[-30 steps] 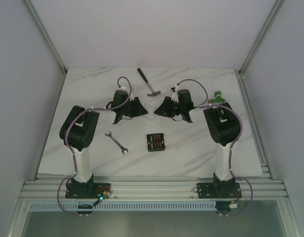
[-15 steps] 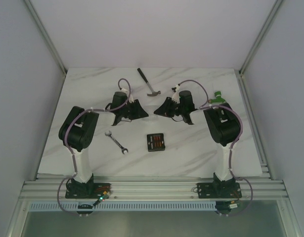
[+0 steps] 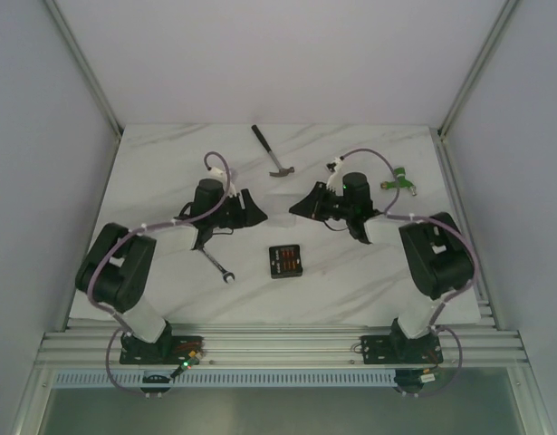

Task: Snap on the fuse box
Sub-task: Pick up the fuse box cover from the center of the board.

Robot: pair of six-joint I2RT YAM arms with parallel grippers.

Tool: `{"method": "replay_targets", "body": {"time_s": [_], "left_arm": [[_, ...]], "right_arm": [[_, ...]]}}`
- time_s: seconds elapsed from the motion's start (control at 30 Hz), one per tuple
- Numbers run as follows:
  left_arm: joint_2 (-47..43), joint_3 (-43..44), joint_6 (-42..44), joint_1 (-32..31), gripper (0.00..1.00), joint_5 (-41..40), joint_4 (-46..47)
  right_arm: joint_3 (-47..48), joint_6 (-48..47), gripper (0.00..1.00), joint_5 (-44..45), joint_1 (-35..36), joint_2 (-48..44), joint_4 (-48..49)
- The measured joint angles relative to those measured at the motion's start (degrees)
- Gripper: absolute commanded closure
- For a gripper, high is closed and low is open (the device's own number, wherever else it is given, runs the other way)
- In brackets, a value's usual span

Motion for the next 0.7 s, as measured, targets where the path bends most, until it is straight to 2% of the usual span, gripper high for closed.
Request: {"method": "replay_targets", "body": {"time_s": [0.17, 0.3, 0.7], "left_arm": [[-8.1, -3.3, 5.0, -5.9, 0.26, -6.2, -2.0], [-11.2, -3.7, 10.3, -11.9, 0.24, -10.7, -3.8], [-7.2, -1.8, 22.9, -21.9, 0.24, -14.7, -8.5]], "right_arm": [[-6.6, -0.5, 1.0, 1.9, -0.6, -9.5, -1.0], [-11.5, -1.1, 1.0, 4.4, -2.1, -17.6, -3.8], [-20.7, -3.5, 1.0, 13.9, -7.1, -38.6, -15.2]]}}
